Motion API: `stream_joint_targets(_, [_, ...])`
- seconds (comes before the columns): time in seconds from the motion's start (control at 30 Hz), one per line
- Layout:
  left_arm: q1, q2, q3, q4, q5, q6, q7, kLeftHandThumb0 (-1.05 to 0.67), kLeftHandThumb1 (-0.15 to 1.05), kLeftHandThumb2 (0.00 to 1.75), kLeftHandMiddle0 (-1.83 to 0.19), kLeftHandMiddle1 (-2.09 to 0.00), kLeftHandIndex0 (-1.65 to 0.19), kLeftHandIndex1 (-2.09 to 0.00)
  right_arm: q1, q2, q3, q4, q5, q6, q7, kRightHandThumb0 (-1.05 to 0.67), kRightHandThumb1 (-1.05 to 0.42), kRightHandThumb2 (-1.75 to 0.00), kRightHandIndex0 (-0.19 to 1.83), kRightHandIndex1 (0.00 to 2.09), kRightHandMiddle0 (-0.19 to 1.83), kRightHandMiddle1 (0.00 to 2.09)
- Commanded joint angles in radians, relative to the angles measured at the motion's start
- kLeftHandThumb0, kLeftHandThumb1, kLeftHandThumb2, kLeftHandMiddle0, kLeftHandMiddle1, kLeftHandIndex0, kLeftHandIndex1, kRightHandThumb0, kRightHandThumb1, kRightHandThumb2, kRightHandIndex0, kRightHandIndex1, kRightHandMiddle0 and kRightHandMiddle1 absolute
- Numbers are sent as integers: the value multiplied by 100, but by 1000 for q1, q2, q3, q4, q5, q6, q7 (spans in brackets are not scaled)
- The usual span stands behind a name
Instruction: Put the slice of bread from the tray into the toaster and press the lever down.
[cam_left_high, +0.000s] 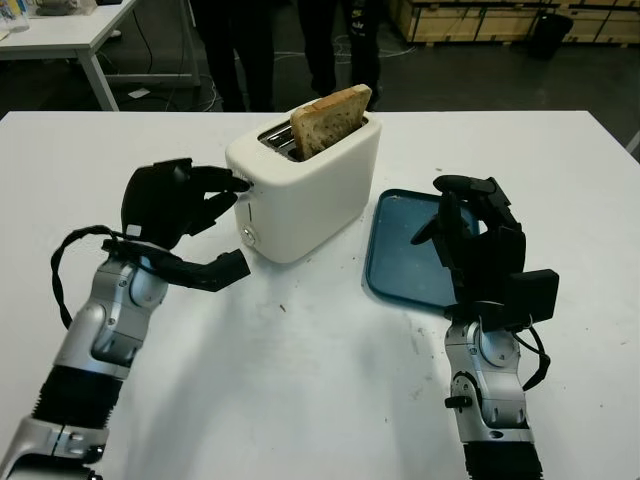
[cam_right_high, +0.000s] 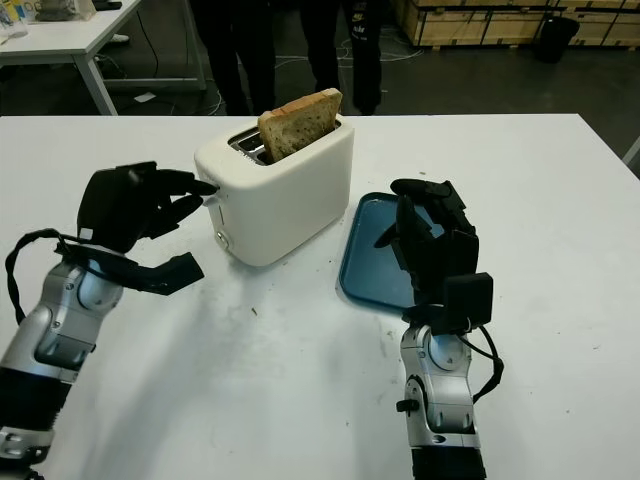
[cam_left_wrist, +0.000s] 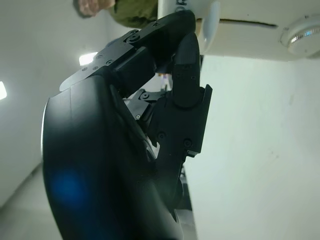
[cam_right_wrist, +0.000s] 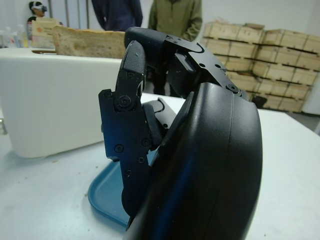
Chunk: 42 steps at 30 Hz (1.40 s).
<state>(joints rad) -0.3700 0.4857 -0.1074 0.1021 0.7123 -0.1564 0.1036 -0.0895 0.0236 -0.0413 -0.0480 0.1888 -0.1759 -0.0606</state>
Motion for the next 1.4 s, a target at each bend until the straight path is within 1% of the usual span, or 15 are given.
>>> stream_joint_targets(0.0, [-39, 23, -14, 10, -4, -12, -25, -25, 92, 19, -81, -141, -116, -18, 11, 6, -7, -22, -8, -2, 6, -45, -92, -38, 88, 175, 67, 156])
stream_joint_targets(0.13, [-71, 46, -27, 22, 3, -3, -62, -25, 92, 15, -86, -127, -117, -19, 17, 8, -9, -26, -1, -12, 20, -44, -92, -38, 87, 175, 67, 157])
stream_joint_targets(0.2, [-79, 54, -31, 22, 0, 0, -81, -25, 92, 15, -84, -133, -120, -21, 20, 11, -12, -29, 6, -13, 28, -44, -92, -37, 87, 175, 67, 158])
stream_joint_targets(0.47, [-94, 77, -38, 18, 5, -2, -107, -24, 90, 12, -89, -134, -123, -23, 26, 16, -20, -43, -2, -5, 33, -42, -92, -37, 88, 175, 65, 160])
stream_joint_targets(0.73, [-90, 88, -46, -6, 12, 19, -154, -24, 91, 11, -87, -134, -117, -20, 28, 22, -25, -49, -2, -2, 42, -42, -92, -36, 88, 175, 65, 162])
stream_joint_targets(0.83, [-96, 89, -49, -6, 15, 19, -163, -23, 91, 11, -88, -127, -112, -16, 28, 23, -27, -49, 5, -2, 49, -42, -92, -36, 88, 175, 63, 165])
stream_joint_targets(0.9, [-102, 93, -54, -5, 21, 20, -171, -23, 91, 12, -88, -125, -113, -15, 29, 23, -29, -49, 5, -8, 53, -42, -92, -37, 88, 175, 62, 168])
stream_joint_targets(1.07, [-114, 103, -71, 0, 35, 15, -181, -24, 90, 15, -88, -122, -114, -14, 31, 22, -38, -52, 12, -14, 65, -41, -92, -36, 88, 175, 60, 168])
stream_joint_targets(1.13, [-103, 91, -81, -2, 37, 30, -182, -25, 82, 32, -85, -135, -110, -8, 39, 21, -41, -68, 9, -4, 64, -42, -92, -36, 88, 175, 60, 169])
stream_joint_targets(1.2, [-57, 17, -101, 40, 29, 56, -124, -22, 74, 51, -81, -138, -109, -5, 49, 20, -46, -89, 11, 11, 60, -42, -92, -36, 87, 175, 60, 168])
stream_joint_targets(1.23, [-20, -55, -136, 103, 50, 87, -47, -20, 70, 58, -79, -142, -110, -4, 54, 19, -51, -96, 11, 17, 58, -41, -92, -36, 86, 175, 60, 168])
stream_joint_targets(1.27, [6, -127, -181, 178, 84, 135, 20, -18, 68, 62, -73, -157, -113, -6, 57, 15, -58, -97, 10, 19, 56, -41, -92, -36, 86, 175, 60, 167])
stream_joint_targets(1.3, [22, -229, -231, 305, 113, 207, 96, -20, 70, 62, -65, -163, -118, -10, 59, 10, -67, -95, 12, 22, 57, -41, -92, -37, 86, 175, 59, 167])
stream_joint_targets(1.33, [30, -321, -260, 429, 111, 243, 162, -21, 78, 51, -64, -156, -115, -10, 60, 7, -75, -90, 17, 20, 60, -41, -92, -37, 86, 175, 58, 167])
stream_joint_targets(1.37, [34, -397, -292, 541, 114, 267, 208, -20, 85, 39, -62, -159, -118, -14, 61, 5, -82, -81, 19, 9, 66, -41, -92, -37, 86, 175, 58, 168])
